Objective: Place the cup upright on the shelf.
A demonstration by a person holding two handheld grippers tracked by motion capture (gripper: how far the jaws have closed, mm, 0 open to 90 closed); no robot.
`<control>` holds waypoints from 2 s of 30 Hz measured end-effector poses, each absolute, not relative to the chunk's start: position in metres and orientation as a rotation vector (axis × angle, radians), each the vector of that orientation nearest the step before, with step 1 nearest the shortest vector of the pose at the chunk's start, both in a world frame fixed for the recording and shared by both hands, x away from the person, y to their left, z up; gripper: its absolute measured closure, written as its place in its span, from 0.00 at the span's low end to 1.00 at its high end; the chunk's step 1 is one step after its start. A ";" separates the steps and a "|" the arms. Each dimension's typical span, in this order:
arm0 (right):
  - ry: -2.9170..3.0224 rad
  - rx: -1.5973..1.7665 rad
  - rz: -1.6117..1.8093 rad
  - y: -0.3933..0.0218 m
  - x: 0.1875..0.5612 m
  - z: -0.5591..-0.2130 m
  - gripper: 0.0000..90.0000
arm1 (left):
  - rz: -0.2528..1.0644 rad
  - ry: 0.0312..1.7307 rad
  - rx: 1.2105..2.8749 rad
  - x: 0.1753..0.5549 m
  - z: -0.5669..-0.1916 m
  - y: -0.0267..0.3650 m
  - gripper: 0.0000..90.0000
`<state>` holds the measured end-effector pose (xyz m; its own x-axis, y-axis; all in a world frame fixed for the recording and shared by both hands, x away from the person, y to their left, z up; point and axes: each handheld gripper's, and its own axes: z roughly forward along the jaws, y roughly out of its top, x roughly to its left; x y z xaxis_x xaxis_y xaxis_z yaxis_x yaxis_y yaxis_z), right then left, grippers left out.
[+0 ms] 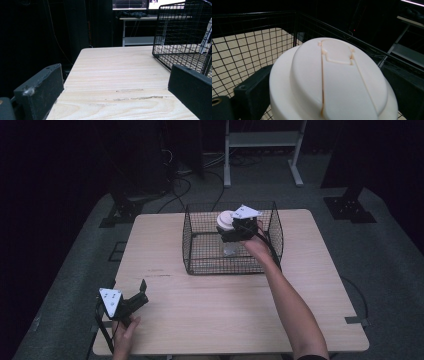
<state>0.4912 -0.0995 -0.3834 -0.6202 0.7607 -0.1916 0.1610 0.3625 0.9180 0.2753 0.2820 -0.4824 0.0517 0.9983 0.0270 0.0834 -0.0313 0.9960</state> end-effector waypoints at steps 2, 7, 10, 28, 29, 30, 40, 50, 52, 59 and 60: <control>2.006 0.796 1.263 -0.100 0.491 -0.382 0.03 | 1.152 1.219 1.316 0.275 -0.482 0.282 0.00; 1.996 0.790 1.263 -0.100 0.490 -0.381 0.03 | 1.153 1.220 1.316 0.275 -0.482 0.282 0.00; 1.992 0.793 1.274 -0.100 0.490 -0.380 0.03 | 1.153 1.221 1.316 0.276 -0.482 0.282 0.00; 1.944 0.792 1.330 -0.104 0.484 -0.368 0.03 | 1.155 1.222 1.317 0.276 -0.482 0.282 0.00; 1.942 0.793 1.340 -0.105 0.483 -0.366 0.03 | 1.154 1.221 1.316 0.276 -0.482 0.282 0.00; 1.938 0.794 1.344 -0.106 0.483 -0.365 0.03 | 1.153 1.221 1.317 0.276 -0.482 0.282 0.00; 1.911 0.770 1.374 -0.109 0.472 -0.352 0.03 | 1.154 1.217 1.318 0.276 -0.482 0.282 0.00; 1.884 0.743 1.382 -0.116 0.458 -0.337 0.03 | 1.156 1.216 1.318 0.275 -0.482 0.281 0.00; 1.886 0.741 1.385 -0.117 0.455 -0.334 0.03 | 1.155 1.217 1.318 0.276 -0.482 0.281 0.00; 1.890 0.727 1.381 -0.122 0.445 -0.326 0.03 | 1.157 1.216 1.319 0.275 -0.482 0.281 0.00; 1.889 0.724 1.376 -0.122 0.444 -0.326 0.03 | 1.157 1.216 1.319 0.275 -0.482 0.281 0.00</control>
